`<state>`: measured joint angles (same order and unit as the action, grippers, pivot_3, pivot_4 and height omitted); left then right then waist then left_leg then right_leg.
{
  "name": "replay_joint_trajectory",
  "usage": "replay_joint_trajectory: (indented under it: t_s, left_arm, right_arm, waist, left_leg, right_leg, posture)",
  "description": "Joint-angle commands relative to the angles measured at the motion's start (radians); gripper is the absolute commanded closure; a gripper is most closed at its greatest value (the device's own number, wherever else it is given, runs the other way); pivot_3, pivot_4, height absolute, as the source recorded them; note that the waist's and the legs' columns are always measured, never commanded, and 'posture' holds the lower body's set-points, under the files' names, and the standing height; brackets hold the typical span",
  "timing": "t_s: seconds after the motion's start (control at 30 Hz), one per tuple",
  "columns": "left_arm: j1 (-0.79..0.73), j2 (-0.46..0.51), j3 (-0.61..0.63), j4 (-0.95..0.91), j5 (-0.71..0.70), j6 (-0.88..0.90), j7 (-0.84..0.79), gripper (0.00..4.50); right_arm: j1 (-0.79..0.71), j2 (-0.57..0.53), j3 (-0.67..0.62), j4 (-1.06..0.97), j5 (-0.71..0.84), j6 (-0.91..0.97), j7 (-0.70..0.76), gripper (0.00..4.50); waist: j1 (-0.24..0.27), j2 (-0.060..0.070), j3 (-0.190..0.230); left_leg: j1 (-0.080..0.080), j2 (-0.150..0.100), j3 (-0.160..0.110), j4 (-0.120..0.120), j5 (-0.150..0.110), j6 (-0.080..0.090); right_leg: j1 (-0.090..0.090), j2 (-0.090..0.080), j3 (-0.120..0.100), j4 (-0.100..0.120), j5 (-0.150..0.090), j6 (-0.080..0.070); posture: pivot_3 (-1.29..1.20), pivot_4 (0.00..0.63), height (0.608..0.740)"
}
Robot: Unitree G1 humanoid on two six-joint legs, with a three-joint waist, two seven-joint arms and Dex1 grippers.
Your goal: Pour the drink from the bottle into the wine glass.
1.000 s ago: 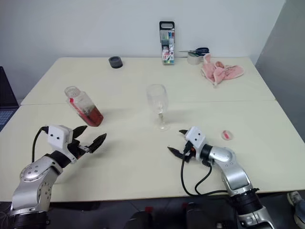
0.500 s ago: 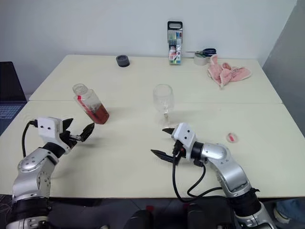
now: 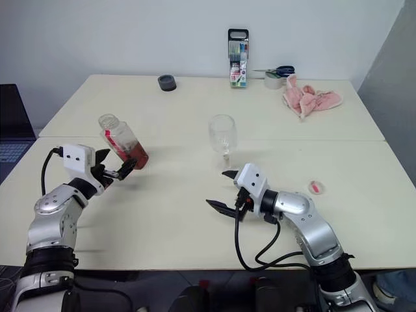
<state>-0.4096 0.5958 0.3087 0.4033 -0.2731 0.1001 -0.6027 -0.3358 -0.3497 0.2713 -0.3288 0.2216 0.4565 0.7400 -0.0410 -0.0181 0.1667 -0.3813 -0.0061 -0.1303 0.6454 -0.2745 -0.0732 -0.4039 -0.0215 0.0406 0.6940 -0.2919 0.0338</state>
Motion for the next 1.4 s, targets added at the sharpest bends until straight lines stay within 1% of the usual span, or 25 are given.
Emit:
replay_joint_trajectory:
  t_s: [0.03, 0.2, 0.33, 0.67, 0.7, 0.73, 0.83, 0.9, 0.97, 1.03, 1.13, 1.23, 1.3, 1.4]
  left_arm:
    - [-0.047, 0.026, 0.006, 0.032, 0.007, -0.040, -0.007, 0.00]
    - [-0.089, 0.025, 0.004, 0.090, 0.011, -0.062, -0.009, 0.00]
    - [-0.124, 0.023, -0.003, 0.139, 0.019, -0.086, -0.012, 0.00]
    - [-0.210, 0.020, -0.018, 0.254, 0.020, -0.129, -0.037, 0.00]
    - [-0.216, 0.019, -0.016, 0.264, 0.017, -0.129, -0.037, 0.39]
    - [-0.221, 0.019, -0.018, 0.275, 0.017, -0.129, -0.040, 0.59]
    - [-0.231, 0.013, -0.014, 0.292, 0.001, -0.128, -0.067, 1.51]
    - [-0.234, 0.012, -0.013, 0.299, -0.003, -0.131, -0.072, 2.20]
    - [-0.234, 0.006, -0.017, 0.293, -0.003, -0.134, -0.074, 2.72]
    - [-0.231, -0.003, -0.031, 0.256, 0.000, -0.127, -0.078, 2.82]
    - [-0.235, -0.025, -0.095, 0.107, 0.018, -0.109, -0.097, 2.82]
    - [-0.263, -0.038, -0.157, -0.003, 0.055, -0.102, -0.091, 2.82]
    - [-0.305, -0.044, -0.204, -0.045, 0.101, -0.113, -0.079, 2.82]
    - [-0.369, -0.047, -0.255, -0.047, 0.160, -0.138, -0.059, 2.82]
  right_arm:
    - [-0.023, 0.000, -0.017, -0.037, 0.020, -0.001, -0.003, 0.04]
    - [-0.038, 0.016, -0.046, -0.050, 0.083, -0.005, 0.020, 0.04]
    - [-0.056, 0.004, -0.063, -0.070, 0.155, 0.018, 0.059, 0.04]
    - [-0.075, -0.026, -0.043, -0.054, 0.135, -0.004, 0.069, 0.04]
    - [-0.075, -0.027, -0.042, -0.053, 0.133, -0.006, 0.068, 0.00]
    - [-0.076, -0.028, -0.041, -0.052, 0.130, -0.008, 0.067, 0.00]
    - [-0.079, -0.030, -0.039, -0.050, 0.122, -0.014, 0.064, 0.00]
    - [-0.079, -0.030, -0.039, -0.051, 0.117, -0.016, 0.063, 0.00]
    - [-0.075, -0.031, -0.043, -0.063, 0.108, -0.021, 0.056, 0.00]
    - [-0.068, -0.033, -0.055, -0.083, 0.100, -0.025, 0.035, 0.00]
    - [-0.036, -0.049, -0.103, -0.150, 0.106, 0.006, -0.021, 0.00]
    - [-0.008, -0.038, -0.168, -0.195, 0.144, 0.019, -0.073, 0.00]
    - [-0.008, -0.055, -0.212, -0.211, 0.174, 0.047, -0.082, 0.00]
    - [-0.017, -0.082, -0.269, -0.218, 0.235, 0.112, -0.085, 0.00]
  waist:
    - [0.000, 0.000, 0.000]
    - [0.000, 0.000, 0.000]
    - [-0.001, 0.000, 0.000]
    - [-0.002, 0.000, 0.000]
    - [-0.002, 0.000, 0.000]
    - [-0.002, 0.000, 0.000]
    - [-0.004, 0.000, 0.000]
    - [-0.007, 0.000, 0.000]
    - [-0.007, 0.000, 0.000]
    - [-0.007, 0.000, 0.000]
    - [0.003, -0.001, 0.001]
    - [0.009, -0.003, 0.002]
    - [0.009, -0.004, 0.002]
    - [0.009, -0.004, 0.002]
  left_leg:
    - [0.000, 0.000, 0.000, 0.000, 0.000, 0.000]
    - [0.000, 0.000, 0.000, 0.000, 0.000, 0.000]
    - [0.000, 0.000, 0.000, 0.000, 0.000, 0.000]
    - [0.000, 0.000, 0.000, 0.000, 0.000, 0.000]
    - [0.000, 0.000, 0.000, 0.000, 0.000, 0.000]
    - [0.000, 0.000, 0.000, 0.000, 0.000, 0.000]
    - [0.000, 0.000, 0.000, 0.000, 0.000, 0.000]
    - [0.000, 0.000, 0.000, 0.000, 0.000, 0.000]
    - [0.000, 0.000, 0.000, 0.000, 0.000, 0.000]
    - [0.000, 0.000, -0.001, 0.000, 0.000, 0.000]
    - [-0.002, -0.001, -0.002, 0.001, 0.000, 0.000]
    - [-0.004, -0.001, -0.003, 0.002, 0.001, -0.002]
    - [-0.004, -0.001, -0.002, 0.001, 0.001, -0.003]
    - [-0.003, -0.001, -0.002, 0.001, 0.000, -0.001]
  right_leg:
    - [0.000, 0.000, 0.000, 0.000, 0.000, 0.000]
    - [0.000, 0.000, 0.000, 0.000, 0.000, 0.000]
    - [0.000, 0.000, 0.000, 0.000, 0.000, 0.000]
    - [0.000, 0.000, 0.000, 0.000, 0.000, 0.000]
    - [0.000, 0.000, 0.000, 0.000, 0.000, 0.000]
    - [0.000, 0.000, 0.000, 0.000, 0.000, 0.000]
    - [0.000, 0.000, 0.000, 0.000, 0.000, 0.000]
    - [0.000, 0.000, 0.000, 0.000, 0.000, 0.000]
    - [0.000, 0.000, 0.000, 0.000, 0.000, 0.000]
    - [0.000, 0.000, 0.000, 0.001, 0.000, 0.000]
    - [0.000, 0.000, -0.001, 0.000, 0.000, 0.000]
    - [-0.001, -0.001, -0.002, -0.001, 0.000, 0.000]
    - [-0.001, -0.001, -0.001, -0.001, 0.000, 0.000]
    - [-0.001, 0.000, -0.001, -0.001, 0.000, 0.000]
  posture:
    - [0.00, 0.150, 0.740]
    - [0.00, 0.150, 0.740]
    - [0.00, 0.150, 0.740]
    - [0.00, 0.150, 0.740]
    - [0.00, 0.150, 0.740]
    - [0.00, 0.150, 0.740]
    - [0.00, 0.150, 0.740]
    - [0.00, 0.150, 0.740]
    - [0.00, 0.150, 0.740]
    - [0.00, 0.150, 0.740]
    - [0.00, 0.150, 0.740]
    - [0.00, 0.150, 0.740]
    - [0.00, 0.150, 0.740]
    - [0.00, 0.150, 0.740]
